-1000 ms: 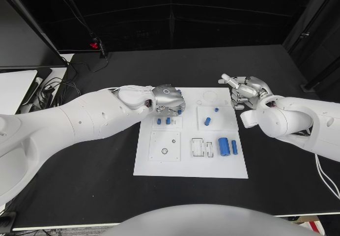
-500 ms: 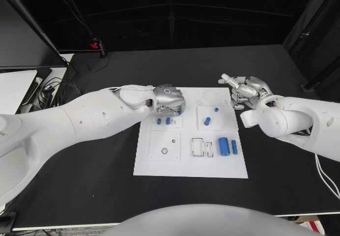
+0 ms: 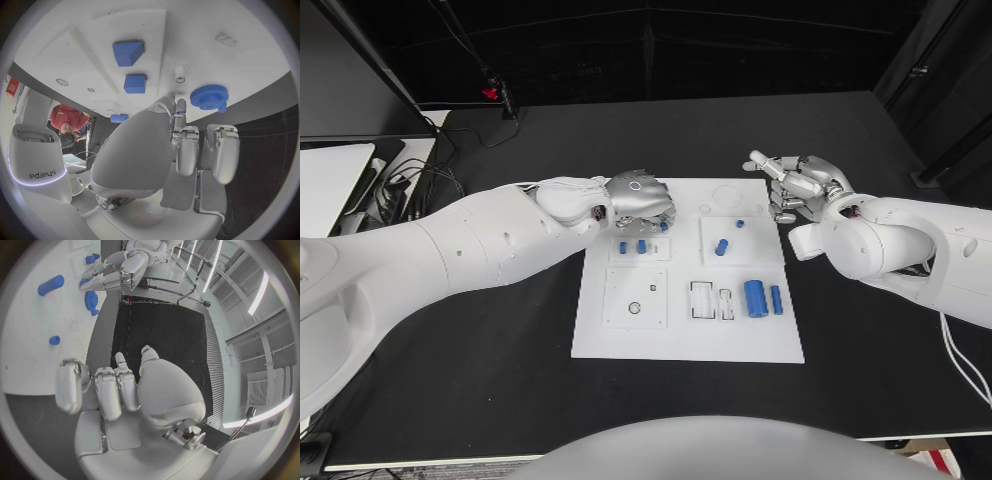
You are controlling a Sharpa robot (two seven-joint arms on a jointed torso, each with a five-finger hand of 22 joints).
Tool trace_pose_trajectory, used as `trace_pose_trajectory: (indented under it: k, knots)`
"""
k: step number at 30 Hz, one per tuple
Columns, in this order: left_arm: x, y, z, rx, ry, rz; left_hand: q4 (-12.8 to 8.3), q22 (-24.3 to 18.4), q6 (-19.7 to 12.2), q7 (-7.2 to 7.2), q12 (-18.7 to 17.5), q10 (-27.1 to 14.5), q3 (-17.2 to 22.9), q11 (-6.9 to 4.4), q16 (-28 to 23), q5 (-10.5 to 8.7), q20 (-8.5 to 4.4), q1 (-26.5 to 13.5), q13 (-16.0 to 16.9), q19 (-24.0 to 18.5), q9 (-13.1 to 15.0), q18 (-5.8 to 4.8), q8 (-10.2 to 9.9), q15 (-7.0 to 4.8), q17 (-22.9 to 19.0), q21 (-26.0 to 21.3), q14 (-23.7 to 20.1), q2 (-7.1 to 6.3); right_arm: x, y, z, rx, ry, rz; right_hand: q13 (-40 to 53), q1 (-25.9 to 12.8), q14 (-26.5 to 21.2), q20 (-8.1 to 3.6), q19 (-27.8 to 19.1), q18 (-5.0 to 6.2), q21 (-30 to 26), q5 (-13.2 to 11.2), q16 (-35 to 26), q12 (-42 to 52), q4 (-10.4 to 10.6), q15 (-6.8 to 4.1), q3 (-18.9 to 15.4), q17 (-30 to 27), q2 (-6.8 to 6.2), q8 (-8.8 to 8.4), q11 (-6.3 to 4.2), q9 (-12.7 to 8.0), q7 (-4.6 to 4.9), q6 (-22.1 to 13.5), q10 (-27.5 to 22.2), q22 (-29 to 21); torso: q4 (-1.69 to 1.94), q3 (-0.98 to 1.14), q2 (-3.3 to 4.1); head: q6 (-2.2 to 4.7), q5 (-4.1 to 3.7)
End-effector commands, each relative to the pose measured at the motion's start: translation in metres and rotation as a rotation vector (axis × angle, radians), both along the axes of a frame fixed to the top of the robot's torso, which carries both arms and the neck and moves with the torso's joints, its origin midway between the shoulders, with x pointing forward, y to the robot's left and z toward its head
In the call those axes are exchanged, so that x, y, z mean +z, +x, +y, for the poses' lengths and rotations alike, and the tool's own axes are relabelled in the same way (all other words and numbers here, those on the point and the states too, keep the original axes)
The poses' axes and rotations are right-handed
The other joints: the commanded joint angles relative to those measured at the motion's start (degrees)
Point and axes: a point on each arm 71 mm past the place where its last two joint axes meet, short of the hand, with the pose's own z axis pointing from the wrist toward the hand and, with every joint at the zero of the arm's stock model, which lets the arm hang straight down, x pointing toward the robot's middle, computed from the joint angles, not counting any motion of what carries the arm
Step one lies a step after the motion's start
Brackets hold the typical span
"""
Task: Assemble the parts on the task board
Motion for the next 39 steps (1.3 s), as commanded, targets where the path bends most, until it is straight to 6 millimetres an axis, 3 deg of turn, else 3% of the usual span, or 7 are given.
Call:
trace_pose_trajectory:
  k: [1,13,26,31,35,39]
  knots:
    - [0.013,-0.002,-0.001,-0.044,-0.073,-0.092,-0.02,15.09,1.12,0.06,-0.43,0.52,0.31,0.11,0.05,0.15,-0.49,-0.17,-0.08,5.98,0.61,-0.39,0.14,0.06,15.1,0.29,5.99,0.62,0.001,0.0,0.001,0.006,0.0,-0.006,15.01,0.51,5.85,0.1,-0.34,-0.63,-0.25,0.47,0.14,0.14,0.0,0.46,-0.27,15.1,0.17,0.32,0.52,-0.07,0.12,-0.47,6.06,11.27,0.07,0.05,-0.07,0.03,0.09]
    - [0.036,-0.006,0.021,-0.018,-0.105,-0.125,0.12,15.09,1.43,-0.08,-1.06,0.94,0.45,-0.01,0.05,0.06,-0.48,-0.7,-0.11,5.98,0.64,-0.39,-0.02,-0.06,15.1,0.29,5.99,0.38,0.001,0.0,-0.001,0.004,-0.001,-0.002,15.01,0.58,5.85,0.12,-0.43,-0.6,-0.35,0.68,0.14,0.14,-0.02,0.47,-0.33,15.1,0.14,0.42,0.53,-0.07,0.13,-0.5,6.06,11.23,0.04,0.03,0.0,0.19,0.42]
    - [0.033,-0.008,0.055,0.051,-0.051,-0.059,0.15,15.09,1.9,-0.27,-1.88,1.7,0.63,-0.09,0.05,-0.1,-0.51,-1.64,-0.09,5.98,0.69,-0.39,-0.27,-0.15,15.1,0.29,5.99,0.01,-0.001,-0.001,-0.002,0.004,0.0,0.0,15.01,0.68,5.85,0.14,-0.49,-0.58,-0.41,0.91,0.14,0.14,-0.05,0.48,-0.47,15.1,-0.04,0.53,0.53,-0.1,0.13,-0.65,6.06,11.2,0.05,-0.03,0.01,0.1,0.82]
    - [0.031,-0.009,0.059,0.062,-0.038,-0.043,0.21,15.09,1.79,-0.25,-2.34,1.76,0.79,-0.05,0.05,-0.19,-0.53,-2.08,-0.11,5.98,0.63,-0.39,-0.54,-0.16,15.1,0.29,5.99,-0.03,-0.003,-0.003,-0.002,0.004,0.0,0.006,15.01,0.7,5.85,0.14,-0.56,-0.56,-0.5,0.95,0.14,0.14,-0.06,0.49,-0.5,15.1,-0.07,0.55,0.53,-0.11,0.14,-0.69,6.06,11.17,-0.07,-0.16,0.05,0.02,0.79]
    - [0.03,-0.008,0.06,0.07,-0.026,-0.027,0.22,15.09,1.73,-0.22,-2.68,1.83,0.9,0.04,0.05,-0.22,-0.54,-2.52,-0.1,5.98,0.59,-0.39,-0.74,-0.16,15.1,0.29,5.99,-0.02,-0.004,-0.004,-0.003,0.002,-0.001,0.009,15.01,0.72,5.85,0.14,-0.59,-0.54,-0.53,0.97,0.14,0.14,-0.07,0.49,-0.51,15.1,-0.08,0.56,0.53,-0.11,0.14,-0.7,6.06,11.15,-0.05,-0.03,0.04,-0.09,0.79]
    - [0.028,-0.007,0.06,0.077,-0.014,-0.015,0.21,15.09,1.69,-0.21,-2.79,1.86,0.95,0.04,0.05,-0.22,-0.55,-2.66,-0.1,5.98,0.57,-0.39,-0.81,-0.16,15.1,0.29,5.99,-0.01,-0.005,-0.004,-0.004,0.003,-0.001,0.01,15.01,0.72,5.85,0.14,-0.59,-0.54,-0.53,0.97,0.14,0.14,-0.07,0.49,-0.51,15.1,-0.08,0.56,0.53,-0.11,0.14,-0.7,6.06,11.15,-0.15,-0.05,0.03,-0.12,0.92]
